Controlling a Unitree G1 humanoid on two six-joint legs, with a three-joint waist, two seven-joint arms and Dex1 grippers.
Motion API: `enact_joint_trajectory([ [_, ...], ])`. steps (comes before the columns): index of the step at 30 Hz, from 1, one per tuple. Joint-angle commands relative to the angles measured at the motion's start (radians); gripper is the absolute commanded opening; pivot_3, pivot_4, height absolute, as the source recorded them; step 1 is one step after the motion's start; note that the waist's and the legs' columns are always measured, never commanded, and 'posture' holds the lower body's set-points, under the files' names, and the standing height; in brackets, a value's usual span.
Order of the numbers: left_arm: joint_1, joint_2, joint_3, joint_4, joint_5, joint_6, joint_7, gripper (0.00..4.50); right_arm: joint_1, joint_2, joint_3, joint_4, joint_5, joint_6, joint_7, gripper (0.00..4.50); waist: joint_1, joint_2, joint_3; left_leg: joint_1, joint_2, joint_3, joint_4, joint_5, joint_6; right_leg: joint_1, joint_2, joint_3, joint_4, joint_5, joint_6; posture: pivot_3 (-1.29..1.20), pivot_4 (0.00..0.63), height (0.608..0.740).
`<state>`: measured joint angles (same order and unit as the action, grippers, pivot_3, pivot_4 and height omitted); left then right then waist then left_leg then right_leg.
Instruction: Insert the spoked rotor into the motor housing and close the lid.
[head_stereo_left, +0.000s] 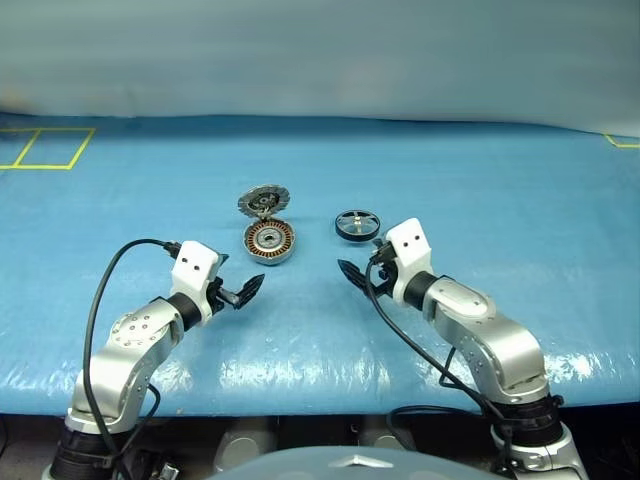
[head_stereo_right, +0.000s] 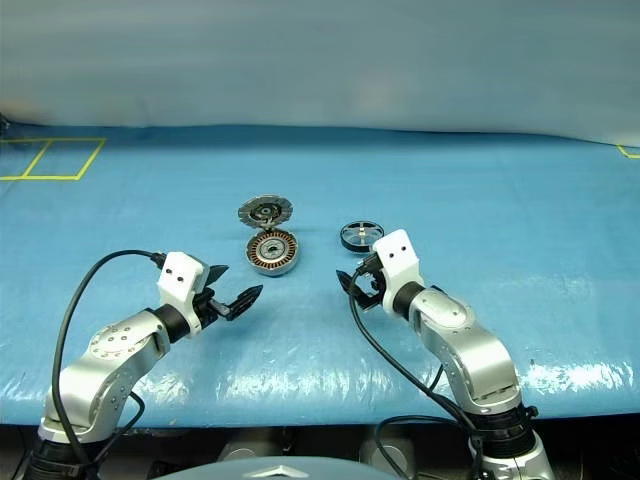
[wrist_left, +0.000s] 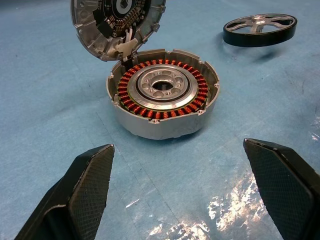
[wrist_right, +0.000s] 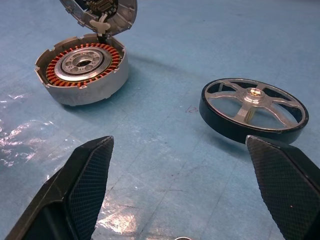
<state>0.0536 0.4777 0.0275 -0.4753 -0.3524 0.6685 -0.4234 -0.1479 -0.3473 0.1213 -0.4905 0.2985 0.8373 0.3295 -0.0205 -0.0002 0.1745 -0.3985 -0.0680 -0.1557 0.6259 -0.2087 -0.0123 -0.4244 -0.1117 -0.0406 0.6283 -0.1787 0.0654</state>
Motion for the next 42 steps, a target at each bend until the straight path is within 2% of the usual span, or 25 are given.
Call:
enact_joint_trajectory([
  [1,-0.009,-0.001,0.007,-0.014,0.003,-0.019,-0.006,4.5,-0.014,-0.002,0.004,-0.032,-0.004,-0.027,0.009,4.47,0.0,0.0,0.0,0.0,0.0,0.0,0.0,0.0,0.0,0.0,0.0,0.0,0.0,0.0,0.0,0.0,0.15,0.74],
  [35,0.003,-0.02,0.01,-0.009,0.025,-0.043,-0.004,4.5,-0.026,-0.007,0.009,-0.028,-0.017,-0.021,0.042,4.47,0.0,0.0,0.0,0.0,0.0,0.0,0.0,0.0,0.0,0.0,0.0,0.0,0.0,0.0,0.0,0.0,0.15,0.74],
  [40,0.01,-0.035,0.009,0.016,0.076,-0.148,0.018,4.5,-0.075,-0.088,0.074,-0.003,-0.064,-0.046,0.105,4.47,0.0,0.0,0.0,0.0,0.0,0.001,0.0,0.0,0.0,0.0,0.0,0.001,0.0,0.0,0.0,0.0,0.15,0.74],
  [42,0.014,-0.043,0.007,0.034,0.109,-0.216,0.026,4.5,-0.164,-0.159,0.149,0.04,-0.107,-0.081,0.186,4.47,-0.001,0.0,0.0,0.0,0.0,0.002,0.001,0.0,0.0,0.0,0.0,0.001,0.0,0.0,0.001,0.0,0.15,0.74],
])
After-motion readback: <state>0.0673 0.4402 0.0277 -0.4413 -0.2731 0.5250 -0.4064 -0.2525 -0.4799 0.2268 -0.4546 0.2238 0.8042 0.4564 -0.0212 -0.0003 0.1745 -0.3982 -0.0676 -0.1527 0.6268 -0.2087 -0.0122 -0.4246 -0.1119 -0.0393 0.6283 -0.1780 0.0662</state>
